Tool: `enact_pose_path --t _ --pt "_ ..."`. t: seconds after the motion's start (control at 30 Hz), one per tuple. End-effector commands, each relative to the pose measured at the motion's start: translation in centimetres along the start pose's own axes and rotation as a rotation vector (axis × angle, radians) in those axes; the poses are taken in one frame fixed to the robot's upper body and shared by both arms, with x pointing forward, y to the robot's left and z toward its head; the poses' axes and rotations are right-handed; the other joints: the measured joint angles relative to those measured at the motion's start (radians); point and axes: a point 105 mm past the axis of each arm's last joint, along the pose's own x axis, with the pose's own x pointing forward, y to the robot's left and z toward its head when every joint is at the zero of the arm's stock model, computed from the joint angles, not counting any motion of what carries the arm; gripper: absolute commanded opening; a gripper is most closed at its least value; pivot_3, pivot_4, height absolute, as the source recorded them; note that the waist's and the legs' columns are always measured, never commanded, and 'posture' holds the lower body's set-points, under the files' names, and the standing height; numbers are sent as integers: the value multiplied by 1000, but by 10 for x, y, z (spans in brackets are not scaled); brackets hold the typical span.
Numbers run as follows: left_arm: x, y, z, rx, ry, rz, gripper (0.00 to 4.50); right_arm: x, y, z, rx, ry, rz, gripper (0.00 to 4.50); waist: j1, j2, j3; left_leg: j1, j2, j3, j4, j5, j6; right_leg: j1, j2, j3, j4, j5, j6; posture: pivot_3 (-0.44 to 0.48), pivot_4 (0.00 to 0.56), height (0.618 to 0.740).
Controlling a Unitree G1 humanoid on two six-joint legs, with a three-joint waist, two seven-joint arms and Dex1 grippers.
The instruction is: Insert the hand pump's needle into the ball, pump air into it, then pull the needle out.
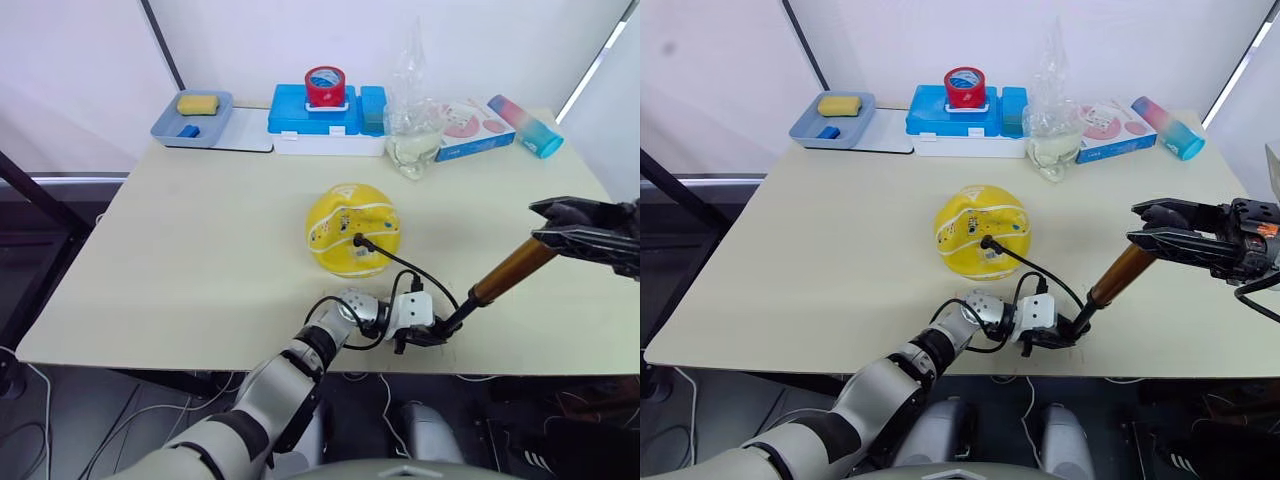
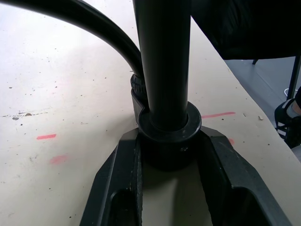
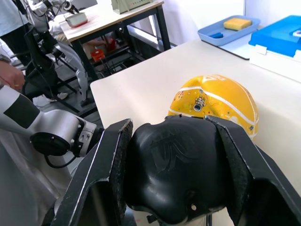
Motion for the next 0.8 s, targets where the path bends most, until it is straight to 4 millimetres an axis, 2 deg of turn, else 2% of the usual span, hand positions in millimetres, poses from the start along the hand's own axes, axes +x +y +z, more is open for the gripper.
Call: enact_pose_path --t 0.03,0.1,0.2,0.3,0.4,0.43,0.6,0.8 --pt "0 -20 -27 -55 102 -66 1148 3 2 -13 -31 65 -11 1922 1 0 0 0 0 0 0 0 0 0 0 0 0 0 0 0 150 739" --pt "0 -20 -27 -54 101 -66 1147 6 2 -28 -20 108 -9 1922 1 0 0 0 0 -1 0 0 0 0 0 -1 0 0 0 0 150 739" --pt "0 -21 -27 -54 99 -66 1147 15 -1 -62 -22 170 -6 1922 1 -1 -1 0 0 0 0 0 0 1 0 0 0 -2 3 0 150 739" --pt "0 -21 -27 -55 98 -63 1147 22 -2 -82 -35 181 -2 1922 0 -1 -1 1 0 0 0 0 0 1 1 0 0 -2 4 0 150 739" --pt "0 -21 -27 -55 96 -62 1147 32 -7 -116 -66 221 -24 1922 0 0 -1 1 0 0 0 0 0 1 1 0 0 -2 4 0 150 739" --pt "0 -21 -27 -55 96 -62 1147 34 -8 -122 -75 230 -27 1922 0 -3 -3 1 0 0 0 0 0 1 1 0 0 -2 4 0 150 739" --pt "0 -20 -27 -56 94 -60 1147 37 -10 -128 -102 219 -29 1922 -1 -4 -6 3 0 -1 0 0 0 2 1 -1 0 -2 4 0 150 739" --pt "-1 -22 -28 -58 95 -64 1147 32 -9 -89 -106 104 -26 1922 0 -2 -6 3 0 -1 0 0 0 2 1 -1 0 -2 4 0 150 739"
